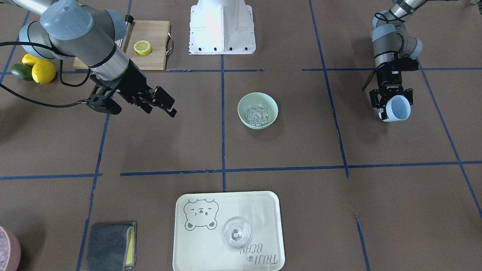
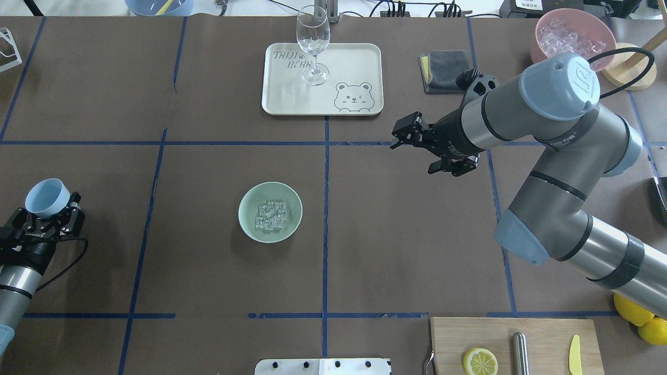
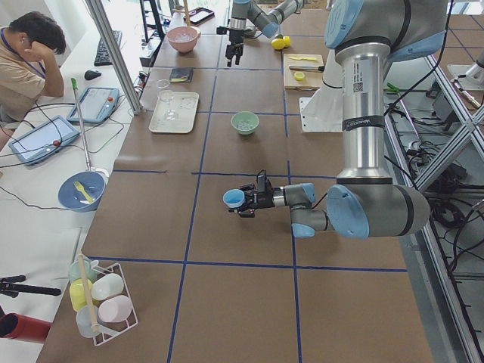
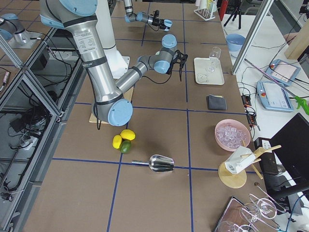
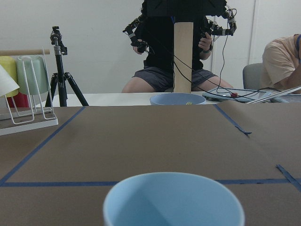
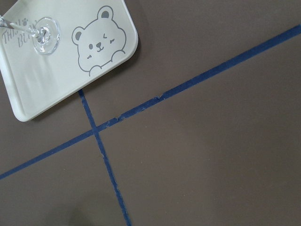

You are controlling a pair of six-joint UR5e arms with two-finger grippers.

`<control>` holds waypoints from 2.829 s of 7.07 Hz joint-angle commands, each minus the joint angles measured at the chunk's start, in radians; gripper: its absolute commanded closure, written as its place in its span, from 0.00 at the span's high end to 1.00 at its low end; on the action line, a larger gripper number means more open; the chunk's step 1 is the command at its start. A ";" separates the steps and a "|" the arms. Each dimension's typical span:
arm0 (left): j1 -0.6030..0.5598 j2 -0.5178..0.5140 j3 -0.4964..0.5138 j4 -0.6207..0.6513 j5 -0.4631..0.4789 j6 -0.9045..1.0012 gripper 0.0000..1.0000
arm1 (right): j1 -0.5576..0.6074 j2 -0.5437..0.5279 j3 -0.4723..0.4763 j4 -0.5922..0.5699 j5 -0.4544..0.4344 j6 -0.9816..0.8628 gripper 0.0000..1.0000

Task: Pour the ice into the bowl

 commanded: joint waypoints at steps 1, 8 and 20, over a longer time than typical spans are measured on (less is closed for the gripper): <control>0.028 0.001 0.015 0.002 0.006 0.000 0.57 | -0.001 0.000 -0.001 0.000 -0.001 0.000 1.00; 0.026 0.218 -0.182 -0.138 -0.435 0.314 1.00 | -0.005 0.000 0.010 0.000 -0.001 0.032 1.00; -0.389 0.340 -0.230 -0.067 -1.143 0.902 1.00 | -0.356 0.252 -0.122 -0.159 -0.303 0.103 1.00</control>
